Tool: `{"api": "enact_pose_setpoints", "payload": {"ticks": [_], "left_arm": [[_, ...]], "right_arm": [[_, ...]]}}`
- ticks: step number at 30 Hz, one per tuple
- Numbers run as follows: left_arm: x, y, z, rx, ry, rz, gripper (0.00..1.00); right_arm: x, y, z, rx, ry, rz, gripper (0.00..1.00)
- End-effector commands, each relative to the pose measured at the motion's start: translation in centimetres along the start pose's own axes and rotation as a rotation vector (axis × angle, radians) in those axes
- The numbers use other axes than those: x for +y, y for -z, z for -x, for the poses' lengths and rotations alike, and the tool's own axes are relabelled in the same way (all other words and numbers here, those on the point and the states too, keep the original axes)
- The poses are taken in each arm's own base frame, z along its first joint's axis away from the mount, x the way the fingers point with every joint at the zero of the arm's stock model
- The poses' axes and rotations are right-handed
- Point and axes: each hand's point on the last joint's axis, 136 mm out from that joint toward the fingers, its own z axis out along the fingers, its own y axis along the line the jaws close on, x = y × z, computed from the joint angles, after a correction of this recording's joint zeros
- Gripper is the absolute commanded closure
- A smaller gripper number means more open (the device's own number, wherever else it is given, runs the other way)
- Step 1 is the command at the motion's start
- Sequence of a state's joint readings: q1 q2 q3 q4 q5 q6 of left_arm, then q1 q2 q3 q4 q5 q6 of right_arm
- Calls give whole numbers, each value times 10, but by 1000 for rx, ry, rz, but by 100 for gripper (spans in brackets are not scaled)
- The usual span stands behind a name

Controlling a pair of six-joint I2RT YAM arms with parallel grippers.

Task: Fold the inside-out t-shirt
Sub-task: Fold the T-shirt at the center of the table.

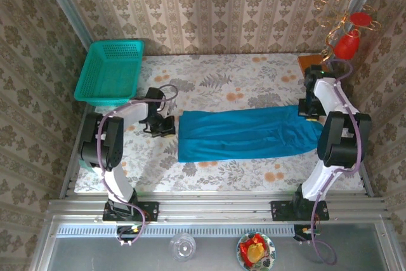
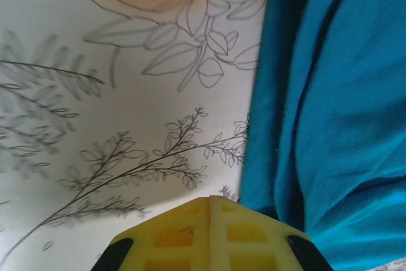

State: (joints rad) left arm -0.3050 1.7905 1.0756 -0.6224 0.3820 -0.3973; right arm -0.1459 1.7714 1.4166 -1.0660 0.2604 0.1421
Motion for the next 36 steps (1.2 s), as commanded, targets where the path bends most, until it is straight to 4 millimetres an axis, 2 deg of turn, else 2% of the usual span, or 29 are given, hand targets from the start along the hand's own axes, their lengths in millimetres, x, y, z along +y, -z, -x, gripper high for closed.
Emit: {"api": "enact_pose_setpoints", "payload": {"ticks": [1, 7, 9, 13, 22, 36], "left_arm": [[4, -11, -9, 28, 56, -7, 100], [-6, -19, -14, 35, 42, -42, 100], [-9, -21, -15, 35, 42, -56, 100], [-9, -24, -16, 36, 46, -65, 100], [-18, -31, -18, 36, 36, -98, 100], [-27, -41, -22, 48, 19, -128, 100]], "right_arm": [[43, 17, -27, 60, 45, 142, 100], [110, 42, -48, 56, 102, 323, 100], [127, 50, -55, 58, 124, 356, 100], [156, 62, -69, 101, 111, 429, 100], [221, 95, -95, 96, 206, 534, 100], [311, 135, -118, 109, 334, 666, 100]]}}
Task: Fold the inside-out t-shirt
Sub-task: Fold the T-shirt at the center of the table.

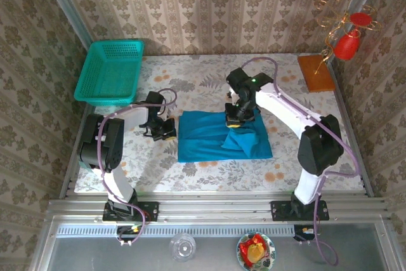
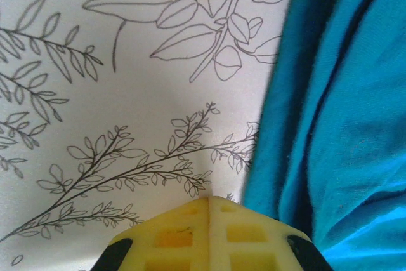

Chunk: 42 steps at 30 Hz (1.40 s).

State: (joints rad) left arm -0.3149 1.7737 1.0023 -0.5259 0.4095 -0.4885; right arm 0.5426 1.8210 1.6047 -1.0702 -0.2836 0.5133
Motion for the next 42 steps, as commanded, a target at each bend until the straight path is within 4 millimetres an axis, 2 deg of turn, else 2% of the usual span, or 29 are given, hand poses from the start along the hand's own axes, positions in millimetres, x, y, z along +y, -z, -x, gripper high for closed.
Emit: {"api": "enact_pose_setpoints", "payload": {"ticks": [1, 12, 23, 26, 35, 42], "left_arm": [[-23, -32, -19, 72, -45, -89, 100], [-31, -38, -21, 86, -65, -103, 100], [-30, -42, -23, 97, -62, -95, 100], [-29, -42, -23, 94, -61, -88, 100], [-31, -42, -21, 95, -61, -85, 100], [-32, -41, -21, 96, -67, -86, 100]], "right_arm": [[30, -6, 3, 22, 1, 70, 100], [79, -39, 16, 60, 47, 161, 100], [107, -67, 24, 107, 51, 289, 100], [107, -63, 23, 104, 54, 289, 100], [114, -32, 16, 63, 87, 315, 100], [121, -51, 17, 93, 81, 333, 100]]}}
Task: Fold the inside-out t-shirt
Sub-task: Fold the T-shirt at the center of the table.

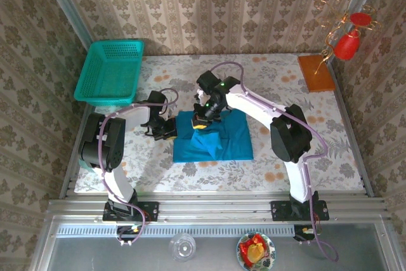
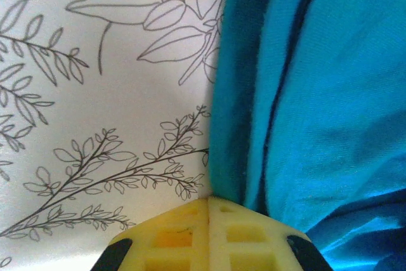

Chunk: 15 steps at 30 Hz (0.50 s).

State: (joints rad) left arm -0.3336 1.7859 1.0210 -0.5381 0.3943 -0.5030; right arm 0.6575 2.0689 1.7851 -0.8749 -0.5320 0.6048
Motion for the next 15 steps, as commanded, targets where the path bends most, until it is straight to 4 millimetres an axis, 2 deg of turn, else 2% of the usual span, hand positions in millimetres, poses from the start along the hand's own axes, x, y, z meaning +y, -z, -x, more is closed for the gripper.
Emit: {"api": "enact_pose_setpoints", "payload": {"ticks": [1, 4, 5, 9, 12, 15], "left_arm": [[-28, -38, -21, 90, -65, -99, 100], [-29, -34, -21, 79, -70, -96, 100], [-29, -32, -21, 75, -73, -93, 100], [-30, -11, -16, 18, -84, -74, 98], [-37, 15, -10, -62, -101, -98, 91], [-61, 39, -4, -138, -167, -197, 78]], "right_arm": [[18, -4, 2, 9, 18, 58, 100], [15, -16, 11, 1, 8, 57, 100], [15, -18, 13, 0, 4, 62, 96], [24, -20, 23, -27, 20, 92, 95], [27, -17, 26, -37, 36, 94, 99], [25, -17, 24, -26, 39, 91, 99]]}}
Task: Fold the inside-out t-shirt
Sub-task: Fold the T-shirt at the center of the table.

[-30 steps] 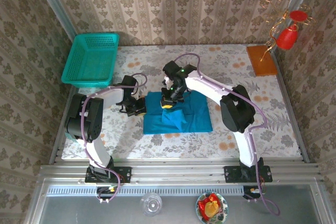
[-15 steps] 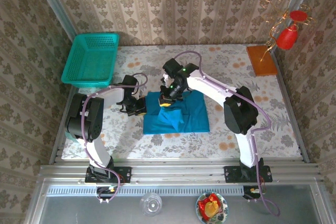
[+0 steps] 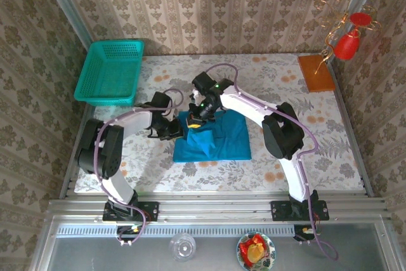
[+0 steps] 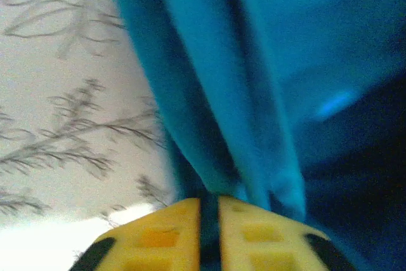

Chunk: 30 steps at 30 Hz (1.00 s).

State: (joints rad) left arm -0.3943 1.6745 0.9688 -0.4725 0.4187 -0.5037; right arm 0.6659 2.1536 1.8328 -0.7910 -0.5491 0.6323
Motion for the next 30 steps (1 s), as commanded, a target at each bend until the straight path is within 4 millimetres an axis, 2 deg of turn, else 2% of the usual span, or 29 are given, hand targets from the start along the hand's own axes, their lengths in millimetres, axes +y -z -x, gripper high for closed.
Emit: {"api": "enact_pose_setpoints", "payload": {"ticks": [1, 3, 5, 10, 13, 17, 24, 26, 30], "left_arm": [[-41, 26, 12, -102, -90, -174, 73], [-59, 29, 14, -130, -119, -282, 65], [-70, 26, 14, -130, -123, -373, 60], [-74, 10, 9, -96, -87, -483, 61], [-76, 7, 0, -75, -61, -577, 69], [-73, 8, -19, -45, -34, -633, 74], [-56, 6, -62, 40, 5, -596, 77], [-52, 5, -68, 53, 6, -582, 77], [-49, 4, -72, 65, 10, -560, 78]], "right_arm": [[19, 6, 3, -6, 35, 53, 100], [19, 7, 2, -5, 35, 52, 100], [18, 9, 3, -12, 35, 51, 100], [18, 14, 4, -26, 33, 47, 100], [13, 15, 6, -39, 22, 33, 100], [8, 14, 10, -51, 5, 20, 100], [9, 0, 14, -31, -7, 44, 96], [12, -7, 13, -15, -4, 59, 92], [22, -21, 8, 20, 6, 83, 77]]}}
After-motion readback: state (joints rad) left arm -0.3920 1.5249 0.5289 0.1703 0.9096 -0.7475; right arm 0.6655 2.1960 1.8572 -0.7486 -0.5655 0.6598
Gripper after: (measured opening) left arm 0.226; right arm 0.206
